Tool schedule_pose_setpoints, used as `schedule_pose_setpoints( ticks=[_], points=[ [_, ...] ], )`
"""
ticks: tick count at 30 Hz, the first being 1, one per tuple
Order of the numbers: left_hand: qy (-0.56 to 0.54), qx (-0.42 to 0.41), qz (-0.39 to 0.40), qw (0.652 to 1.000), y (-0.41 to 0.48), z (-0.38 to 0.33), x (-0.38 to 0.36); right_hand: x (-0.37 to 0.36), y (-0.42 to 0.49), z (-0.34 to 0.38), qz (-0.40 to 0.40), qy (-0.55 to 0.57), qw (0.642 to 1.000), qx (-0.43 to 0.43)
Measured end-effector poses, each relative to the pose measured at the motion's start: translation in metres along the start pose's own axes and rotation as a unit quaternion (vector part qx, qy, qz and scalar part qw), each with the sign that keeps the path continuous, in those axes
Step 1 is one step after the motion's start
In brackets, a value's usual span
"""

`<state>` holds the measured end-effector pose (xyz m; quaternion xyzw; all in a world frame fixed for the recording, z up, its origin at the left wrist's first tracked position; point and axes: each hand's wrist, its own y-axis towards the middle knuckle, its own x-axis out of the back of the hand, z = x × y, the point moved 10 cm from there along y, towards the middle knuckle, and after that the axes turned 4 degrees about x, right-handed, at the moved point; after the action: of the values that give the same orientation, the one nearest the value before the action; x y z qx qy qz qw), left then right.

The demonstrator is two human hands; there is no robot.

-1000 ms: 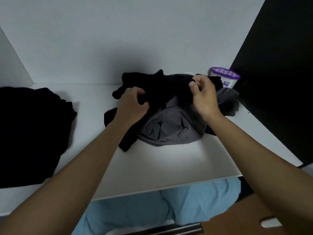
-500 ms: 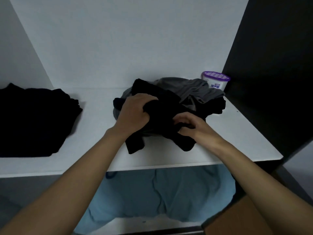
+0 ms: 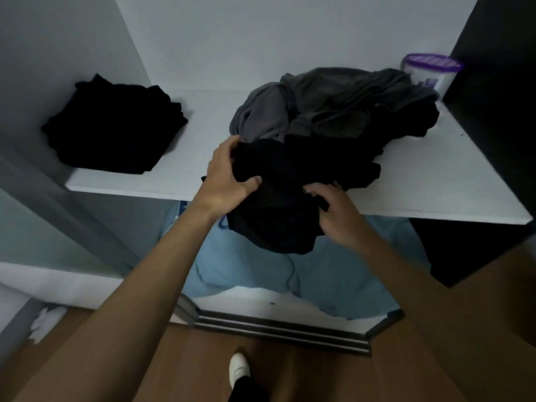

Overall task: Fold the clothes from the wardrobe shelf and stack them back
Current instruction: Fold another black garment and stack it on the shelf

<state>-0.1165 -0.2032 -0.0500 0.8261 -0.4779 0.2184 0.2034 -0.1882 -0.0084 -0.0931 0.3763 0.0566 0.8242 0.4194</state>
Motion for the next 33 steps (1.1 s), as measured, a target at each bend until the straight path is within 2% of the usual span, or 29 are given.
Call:
schedule_pose_setpoints(
  ticks=[2, 3, 5, 7, 10, 13, 15, 19, 22, 25, 29, 33],
  points=[
    [0.156, 0.012, 0.057, 0.986, -0.002, 0.006, -0.014, -0.008, -0.020, 0.017, 0.014, -0.003, 0.999, 0.051],
    [0.198, 0.019, 0.077, 0.977, -0.006, 0.009, -0.020, -0.012, -0.031, 0.024, 0.027, 0.001, 0.997, 0.071],
    [0.206, 0.018, 0.069, 0.976, -0.018, 0.010, -0.027, -0.017, -0.053, 0.032, 0.052, 0.034, 0.995, 0.079],
    [0.139, 0.024, 0.071, 0.988, -0.035, 0.012, -0.033, -0.016, -0.075, 0.031, 0.058, 0.070, 0.994, 0.058],
    [0.037, 0.044, 0.083, 0.995, -0.060, 0.024, -0.035, -0.010, -0.110, 0.016, 0.045, 0.061, 0.997, -0.012],
    [-0.060, 0.070, 0.017, 0.996, -0.078, 0.039, -0.010, -0.013, -0.148, 0.001, 0.049, 0.037, 0.995, -0.082],
    [-0.077, 0.070, -0.033, 0.994, -0.088, 0.044, 0.019, -0.020, -0.170, 0.000, 0.051, 0.031, 0.991, -0.116],
    [-0.160, 0.115, -0.108, 0.974, -0.114, 0.066, 0.078, -0.025, -0.198, 0.008, 0.001, -0.008, 0.985, -0.174],
    [-0.218, 0.170, -0.107, 0.955, -0.142, 0.097, 0.101, -0.034, -0.211, 0.035, -0.014, 0.019, 0.979, -0.204],
    [-0.334, 0.239, -0.106, 0.906, -0.171, 0.132, 0.105, -0.069, -0.228, 0.062, 0.061, 0.100, 0.957, -0.267],
    [-0.434, 0.262, -0.067, 0.859, -0.196, 0.142, 0.105, -0.118, -0.262, 0.091, 0.197, 0.100, 0.928, -0.301],
    [-0.475, 0.268, -0.060, 0.836, -0.211, 0.137, 0.122, -0.140, -0.283, 0.114, 0.227, 0.131, 0.911, -0.319]
  ],
)
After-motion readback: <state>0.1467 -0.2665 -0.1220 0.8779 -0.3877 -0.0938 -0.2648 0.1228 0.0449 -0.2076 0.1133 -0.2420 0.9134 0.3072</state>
